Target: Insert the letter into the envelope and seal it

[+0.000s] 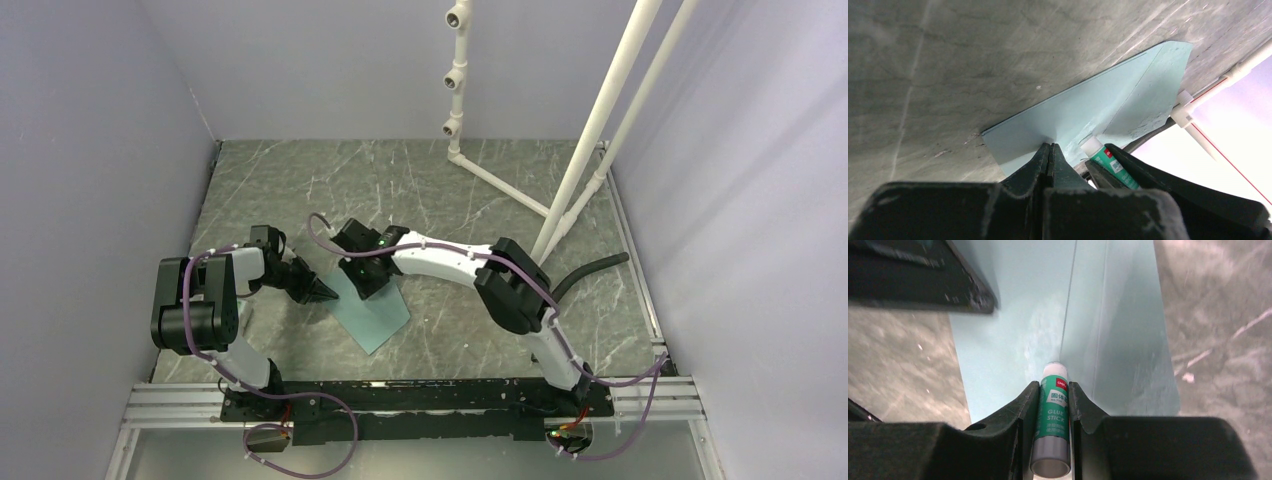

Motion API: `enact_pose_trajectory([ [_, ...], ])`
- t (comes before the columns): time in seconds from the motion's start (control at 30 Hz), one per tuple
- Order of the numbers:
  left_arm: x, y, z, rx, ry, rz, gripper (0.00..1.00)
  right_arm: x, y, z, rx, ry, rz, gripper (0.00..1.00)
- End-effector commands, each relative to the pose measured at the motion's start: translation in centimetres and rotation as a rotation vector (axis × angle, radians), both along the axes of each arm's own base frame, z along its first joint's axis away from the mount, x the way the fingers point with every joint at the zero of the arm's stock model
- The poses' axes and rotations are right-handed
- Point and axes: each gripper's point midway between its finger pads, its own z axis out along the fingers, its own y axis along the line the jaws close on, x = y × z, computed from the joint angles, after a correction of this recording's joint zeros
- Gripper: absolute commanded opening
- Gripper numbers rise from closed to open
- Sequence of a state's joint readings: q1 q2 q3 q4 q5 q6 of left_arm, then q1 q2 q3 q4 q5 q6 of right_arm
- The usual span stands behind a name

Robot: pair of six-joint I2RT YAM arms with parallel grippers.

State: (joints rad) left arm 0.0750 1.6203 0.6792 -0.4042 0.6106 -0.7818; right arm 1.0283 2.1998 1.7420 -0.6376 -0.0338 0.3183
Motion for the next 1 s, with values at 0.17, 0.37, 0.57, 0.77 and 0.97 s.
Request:
enact_pose_trajectory([
  [0.17,-0.8,1.7,-3.0,0.13,0.046,0.016,0.02,-3.3,-2.7,-1.3,-0.098,0.105,0.031,0.0],
  [0.37,-0.8,1.8,-2.9,0.133,0.045,0.014,0.03,-0.5,0.0,-1.9,-0.088,0.044,0.009,0.0],
  [0.57,-0.7,1.8,-2.7,0.132,0.041,0.007,0.02,1.2,1.5,-1.0,-0.054,0.002,-0.011,0.0],
  [0.77,-0.1,1.9,-2.1,0.136,0.016,-0.003,0.02,0.7,2.3,5.9,0.165,-0.039,0.058,0.0],
  [0.97,0.6,1.8,-1.6,0.129,-0.01,-0.017,0.02,1.6,-1.0,11.3,0.311,-0.032,0.016,0.0],
])
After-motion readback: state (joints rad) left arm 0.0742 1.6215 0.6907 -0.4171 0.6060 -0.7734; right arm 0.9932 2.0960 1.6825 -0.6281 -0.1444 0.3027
